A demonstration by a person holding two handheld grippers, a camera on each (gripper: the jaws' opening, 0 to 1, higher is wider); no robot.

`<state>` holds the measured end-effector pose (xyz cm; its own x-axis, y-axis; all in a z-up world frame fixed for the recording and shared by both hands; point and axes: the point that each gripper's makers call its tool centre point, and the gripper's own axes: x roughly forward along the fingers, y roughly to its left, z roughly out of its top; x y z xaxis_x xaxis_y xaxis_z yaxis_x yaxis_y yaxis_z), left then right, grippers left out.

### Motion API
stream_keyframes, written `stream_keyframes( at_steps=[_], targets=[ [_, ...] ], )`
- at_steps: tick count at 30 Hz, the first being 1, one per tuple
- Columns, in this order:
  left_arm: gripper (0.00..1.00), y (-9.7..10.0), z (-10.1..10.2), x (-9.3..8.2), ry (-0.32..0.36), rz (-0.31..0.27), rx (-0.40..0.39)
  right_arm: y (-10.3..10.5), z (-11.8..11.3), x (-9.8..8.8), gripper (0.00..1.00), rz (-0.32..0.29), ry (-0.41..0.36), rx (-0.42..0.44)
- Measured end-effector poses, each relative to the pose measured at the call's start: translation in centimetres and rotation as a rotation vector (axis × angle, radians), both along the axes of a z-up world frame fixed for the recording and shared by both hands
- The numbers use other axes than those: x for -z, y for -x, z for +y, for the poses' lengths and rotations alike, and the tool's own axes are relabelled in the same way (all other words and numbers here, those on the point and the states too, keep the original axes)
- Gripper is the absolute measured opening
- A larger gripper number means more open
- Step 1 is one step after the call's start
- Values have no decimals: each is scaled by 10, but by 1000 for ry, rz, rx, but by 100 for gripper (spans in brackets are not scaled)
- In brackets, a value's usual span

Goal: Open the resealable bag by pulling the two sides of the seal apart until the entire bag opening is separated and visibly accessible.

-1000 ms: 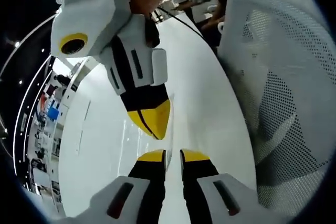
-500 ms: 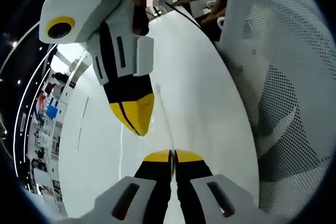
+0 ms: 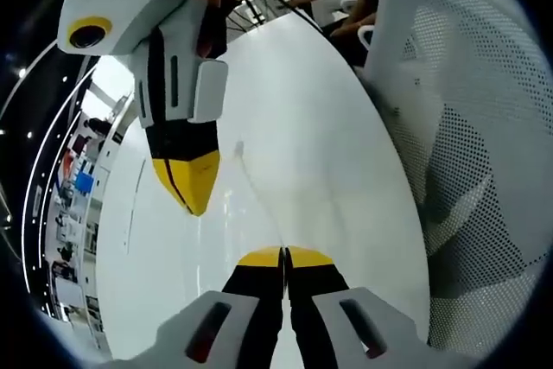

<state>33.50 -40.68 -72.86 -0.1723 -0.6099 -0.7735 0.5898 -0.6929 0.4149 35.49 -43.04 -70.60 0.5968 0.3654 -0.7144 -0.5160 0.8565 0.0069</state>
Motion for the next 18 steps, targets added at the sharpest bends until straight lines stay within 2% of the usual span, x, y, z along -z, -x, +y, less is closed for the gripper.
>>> stream_keyframes(
  at_steps=[1, 4, 5, 18],
  targets=[
    [0, 0, -1, 0, -1, -3, -1, -4, -5, -3, 0, -26, 20, 15],
    [0, 0, -1, 0, -5, -2, -5, -5, -6, -4, 0, -33, 23, 18],
    [0, 0, -2, -1, -6, 4, -9, -8, -11, -9, 0, -54, 42, 32],
    [0, -2, -4, -1, -15, -4, -7, -10, -20, -14, 0, -80, 69, 52]
  ],
)
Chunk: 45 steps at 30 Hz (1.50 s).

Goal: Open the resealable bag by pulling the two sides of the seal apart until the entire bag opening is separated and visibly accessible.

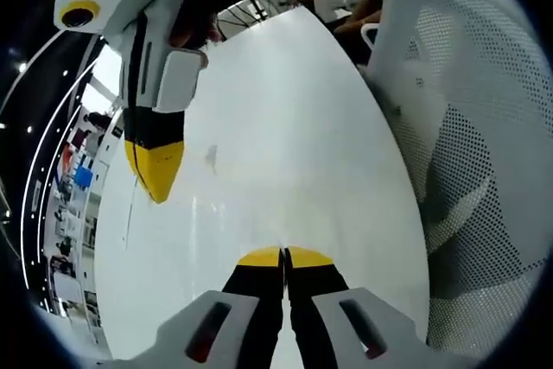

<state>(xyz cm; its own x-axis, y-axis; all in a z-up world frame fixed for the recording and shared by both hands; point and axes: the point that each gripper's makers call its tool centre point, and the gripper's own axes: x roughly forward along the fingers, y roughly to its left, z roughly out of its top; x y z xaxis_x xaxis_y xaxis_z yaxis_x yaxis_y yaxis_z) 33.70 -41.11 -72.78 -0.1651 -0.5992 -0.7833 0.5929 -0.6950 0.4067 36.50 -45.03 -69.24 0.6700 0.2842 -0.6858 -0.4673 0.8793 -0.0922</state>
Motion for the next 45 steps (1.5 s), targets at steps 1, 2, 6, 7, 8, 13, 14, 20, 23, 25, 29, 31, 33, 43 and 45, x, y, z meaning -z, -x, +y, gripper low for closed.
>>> stream_keyframes(
  at_steps=[1, 2, 6, 7, 8, 13, 14, 20, 23, 25, 29, 31, 33, 43, 45],
  targets=[
    [0, 0, 0, 0, -1, 0, 0, 0, -1, 0, 0, -1, 1, 2],
    [0, 0, 0, 0, -2, 1, -1, 0, -1, 0, 0, -2, 2, 2],
    [0, -1, 0, 2, -9, -1, -1, -1, -4, -2, 0, -9, 9, 13],
    [0, -1, 1, 2, -12, -3, -1, -2, -5, -4, 0, -16, 14, 20],
    [0, -2, 1, 3, -17, -1, -11, -4, -9, -7, 0, -33, 25, 34],
    [0, -2, 0, 2, -22, -3, -24, -16, -20, -26, 0, -109, 49, 110],
    [0, -2, 0, 2, -23, 0, -29, -16, -20, -27, 0, -111, 57, 113],
    [0, -13, -7, 2, 14, -45, -91, -12, -17, -25, 0, -104, 59, 101],
    [0, -16, -7, 2, 19, -38, -118, -11, -15, -19, 0, -88, 57, 94],
    [0, -17, -8, 0, 28, -24, -129, -9, -12, -13, 0, -76, 69, 81],
    [1, -17, -8, -2, 45, -10, -141, -10, -13, -6, 0, -63, 83, 85],
    [1, -17, -7, -3, 52, -5, -144, -10, -14, -3, 0, -57, 88, 88],
    [1, -16, -5, -8, 71, 10, -155, -8, -16, 1, 0, -41, 111, 84],
    [4, -28, 8, -15, 94, 51, -229, -6, -31, 11, 0, -21, 130, 145],
    [4, -30, 12, -14, 93, 57, -242, -6, -33, 13, 0, -21, 133, 153]
  ],
)
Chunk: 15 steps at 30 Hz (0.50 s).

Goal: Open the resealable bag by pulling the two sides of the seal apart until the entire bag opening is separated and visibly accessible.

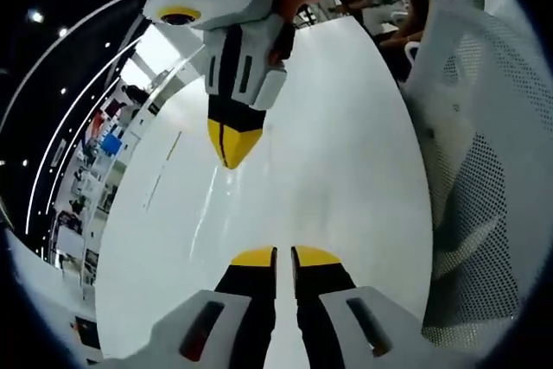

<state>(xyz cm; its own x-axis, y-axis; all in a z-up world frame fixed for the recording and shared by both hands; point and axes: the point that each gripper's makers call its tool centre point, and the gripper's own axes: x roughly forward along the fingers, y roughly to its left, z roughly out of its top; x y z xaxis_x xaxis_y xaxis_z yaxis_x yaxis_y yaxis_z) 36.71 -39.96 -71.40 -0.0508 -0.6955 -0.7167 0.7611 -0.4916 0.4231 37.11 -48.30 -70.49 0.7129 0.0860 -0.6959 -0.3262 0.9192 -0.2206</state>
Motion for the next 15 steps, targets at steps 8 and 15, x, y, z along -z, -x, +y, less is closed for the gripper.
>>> stream_keyframes(
  at_steps=[8, 15],
  targets=[
    [3, -12, 18, 5, -9, 18, -53, 1, -9, 13, 0, 20, 54, 18],
    [3, -21, 27, 6, -10, 36, -97, -3, -12, 24, 0, 50, 111, -2]
  ],
)
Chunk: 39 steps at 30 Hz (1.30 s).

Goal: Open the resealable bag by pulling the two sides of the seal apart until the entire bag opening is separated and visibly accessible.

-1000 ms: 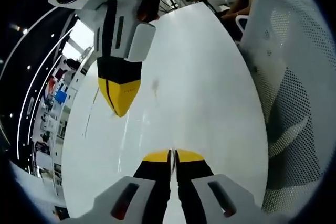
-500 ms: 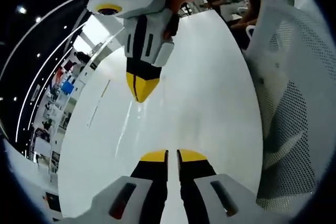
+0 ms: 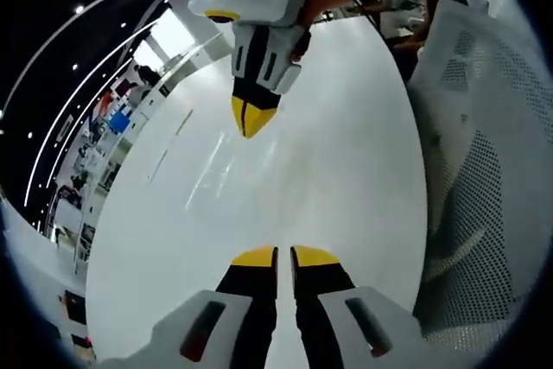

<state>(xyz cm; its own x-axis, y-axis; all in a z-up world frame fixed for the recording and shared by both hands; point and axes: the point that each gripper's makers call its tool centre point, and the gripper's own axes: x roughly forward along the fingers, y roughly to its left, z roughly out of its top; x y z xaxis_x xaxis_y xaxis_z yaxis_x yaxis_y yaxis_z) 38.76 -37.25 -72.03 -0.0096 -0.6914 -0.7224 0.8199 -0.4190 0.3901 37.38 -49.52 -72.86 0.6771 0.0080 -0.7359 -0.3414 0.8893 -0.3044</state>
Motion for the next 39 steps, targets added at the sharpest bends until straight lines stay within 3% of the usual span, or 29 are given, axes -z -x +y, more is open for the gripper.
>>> stream_keyframes(
  at_steps=[5, 22, 31, 39],
  targets=[
    [2, -5, 7, 2, 2, 17, -31, 1, -2, 4, 0, 12, 24, -33],
    [2, -8, 14, 10, -14, 44, -67, 4, 14, 12, 0, 32, -99, -4],
    [8, -13, 16, 9, -10, 88, -101, 14, 22, 5, 13, -1, -232, 23],
    [24, -13, 22, 11, -19, 154, -152, 22, 23, -4, 29, -45, -308, 75]
  ],
)
